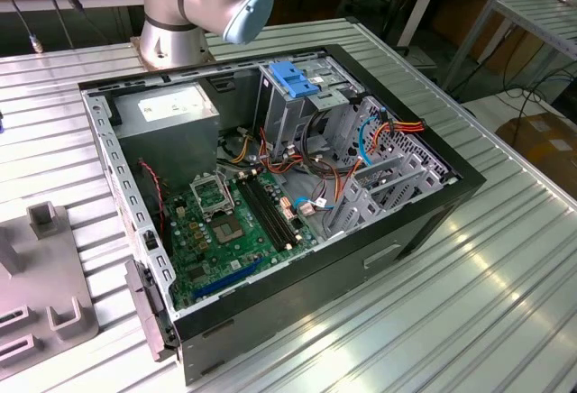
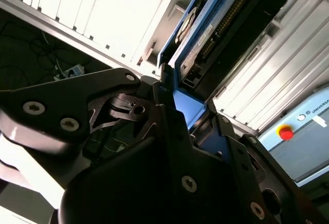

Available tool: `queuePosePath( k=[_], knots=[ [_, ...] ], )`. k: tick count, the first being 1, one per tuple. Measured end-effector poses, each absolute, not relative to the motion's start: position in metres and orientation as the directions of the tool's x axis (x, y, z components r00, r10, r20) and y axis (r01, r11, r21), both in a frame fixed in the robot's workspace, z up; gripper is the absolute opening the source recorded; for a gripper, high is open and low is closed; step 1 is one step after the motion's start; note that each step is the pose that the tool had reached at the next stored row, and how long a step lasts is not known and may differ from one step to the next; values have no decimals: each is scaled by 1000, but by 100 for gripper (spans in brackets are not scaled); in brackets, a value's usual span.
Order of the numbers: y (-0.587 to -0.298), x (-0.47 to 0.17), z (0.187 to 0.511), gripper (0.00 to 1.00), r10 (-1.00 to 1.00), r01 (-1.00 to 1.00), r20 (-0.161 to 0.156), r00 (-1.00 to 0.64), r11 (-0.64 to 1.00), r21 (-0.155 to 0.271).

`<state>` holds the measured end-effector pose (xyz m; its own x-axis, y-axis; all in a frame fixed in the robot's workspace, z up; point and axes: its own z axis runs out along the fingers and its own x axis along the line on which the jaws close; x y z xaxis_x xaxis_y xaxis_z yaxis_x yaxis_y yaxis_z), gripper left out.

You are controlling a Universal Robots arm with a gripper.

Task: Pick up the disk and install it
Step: 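Pick up the disk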

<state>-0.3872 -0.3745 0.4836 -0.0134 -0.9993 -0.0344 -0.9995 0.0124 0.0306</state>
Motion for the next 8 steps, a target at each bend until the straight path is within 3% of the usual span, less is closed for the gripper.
queuePosePath(
  k=[8],
  knots=[
    [-374,-362,484,37,-999,-999,-34,-13,12,31]
  ],
)
